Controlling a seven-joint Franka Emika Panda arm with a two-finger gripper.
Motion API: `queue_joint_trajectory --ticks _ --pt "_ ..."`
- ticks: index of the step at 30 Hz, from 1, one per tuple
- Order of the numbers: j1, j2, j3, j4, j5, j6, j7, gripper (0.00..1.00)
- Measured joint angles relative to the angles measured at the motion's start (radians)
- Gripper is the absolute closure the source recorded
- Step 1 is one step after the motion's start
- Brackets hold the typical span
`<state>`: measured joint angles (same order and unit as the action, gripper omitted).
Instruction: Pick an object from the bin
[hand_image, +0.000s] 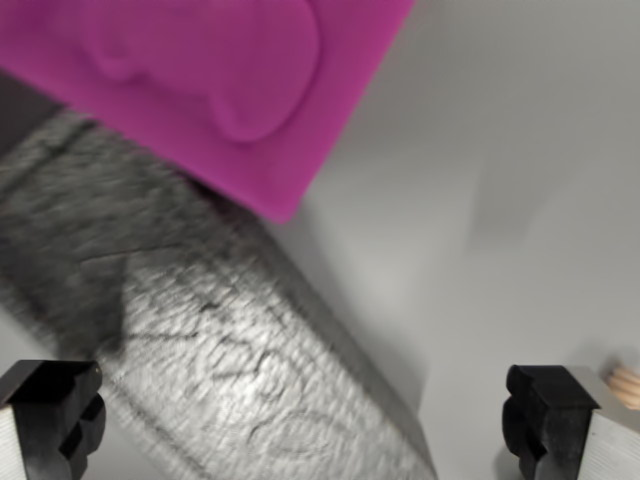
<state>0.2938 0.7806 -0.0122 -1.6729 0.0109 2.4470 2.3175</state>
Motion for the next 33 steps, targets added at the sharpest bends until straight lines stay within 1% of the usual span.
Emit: queue_joint_trajectory --ticks 3,16,17,33 --pt "0.0 0.027 0.0 0.004 0.0 0.019 0.0 0.0" --pt "0.0 0.041 0.0 0.022 0.0 0.036 0.0 0.0" --pt "0.0 0.042 0.0 0.022 0.0 0.037 0.0 1.0" --pt "-0.001 0.044 0.0 0.024 0.0 0.043 0.0 1.0"
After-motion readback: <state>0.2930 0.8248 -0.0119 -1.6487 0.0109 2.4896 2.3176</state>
